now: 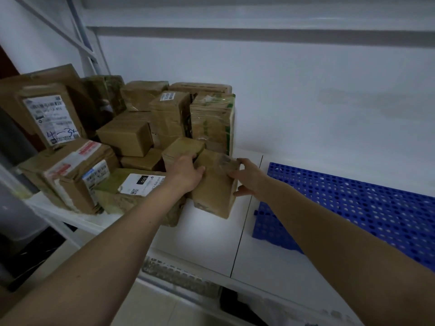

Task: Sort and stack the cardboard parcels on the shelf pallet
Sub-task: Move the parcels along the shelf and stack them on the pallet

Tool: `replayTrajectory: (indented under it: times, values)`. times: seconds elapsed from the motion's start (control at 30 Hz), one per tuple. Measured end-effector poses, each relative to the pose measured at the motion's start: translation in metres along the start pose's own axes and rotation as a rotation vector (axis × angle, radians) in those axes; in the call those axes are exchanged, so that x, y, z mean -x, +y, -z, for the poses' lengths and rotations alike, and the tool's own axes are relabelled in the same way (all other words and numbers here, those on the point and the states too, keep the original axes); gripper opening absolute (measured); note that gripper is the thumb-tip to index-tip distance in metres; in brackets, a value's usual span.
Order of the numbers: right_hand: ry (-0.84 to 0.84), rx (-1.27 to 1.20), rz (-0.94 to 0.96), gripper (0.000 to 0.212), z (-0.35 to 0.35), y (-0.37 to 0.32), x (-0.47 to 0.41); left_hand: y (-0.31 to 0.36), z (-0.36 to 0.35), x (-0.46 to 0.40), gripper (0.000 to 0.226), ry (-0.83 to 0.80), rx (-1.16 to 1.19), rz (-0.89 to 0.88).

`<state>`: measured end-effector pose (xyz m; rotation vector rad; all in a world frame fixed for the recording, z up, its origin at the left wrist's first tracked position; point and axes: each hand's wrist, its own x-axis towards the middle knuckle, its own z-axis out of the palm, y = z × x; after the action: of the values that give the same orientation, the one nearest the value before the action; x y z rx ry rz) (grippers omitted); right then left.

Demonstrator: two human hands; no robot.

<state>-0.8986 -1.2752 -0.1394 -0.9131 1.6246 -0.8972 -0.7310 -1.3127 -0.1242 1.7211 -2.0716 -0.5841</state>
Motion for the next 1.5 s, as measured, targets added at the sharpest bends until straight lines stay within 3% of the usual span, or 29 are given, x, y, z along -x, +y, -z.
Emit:
replayTrajectory:
  times: [0.13,0.27,0.37,0.47,0.67,0.87,1.03,1.17,1.5]
  values:
    - [-0.02,-0.04,-0.035,0.055,0.003,0.003,0.009,-0.004,-0.002,0.007,0.064,-0.131,-0.012,0.095]
    - [-0.051,-0.082,-0.107,0.061,-0.004,0.011,0.018,-0.009,-0.002,0.016,0.065,-0.364,0.27,0.238]
    - [-0.056,-0.126,-0.122,0.059,-0.007,0.012,0.026,-0.009,-0.001,0.022,0.056,-0.374,0.275,0.186]
    - [-0.014,-0.095,-0.068,0.056,0.003,-0.001,0.036,0.007,0.006,0.023,0.067,-0.417,0.23,0.101]
    - [0.124,0.006,0.19,0.057,0.058,-0.034,0.059,0.051,0.017,0.016,0.051,-0.287,0.161,-0.144]
    - [0.315,0.228,0.336,0.079,0.091,-0.008,0.054,0.072,-0.047,0.007,0.074,-0.243,0.408,-0.232]
    - [0.392,0.316,0.292,0.058,0.109,0.04,0.034,0.082,-0.106,-0.002,0.072,-0.224,0.432,-0.237]
    - [0.437,0.327,0.224,0.068,0.125,0.064,0.019,0.09,-0.14,-0.01,0.067,-0.198,0.329,-0.263]
    - [0.408,0.369,0.121,0.066,0.141,0.086,-0.014,0.088,-0.179,-0.026,0.07,-0.271,0.219,-0.236]
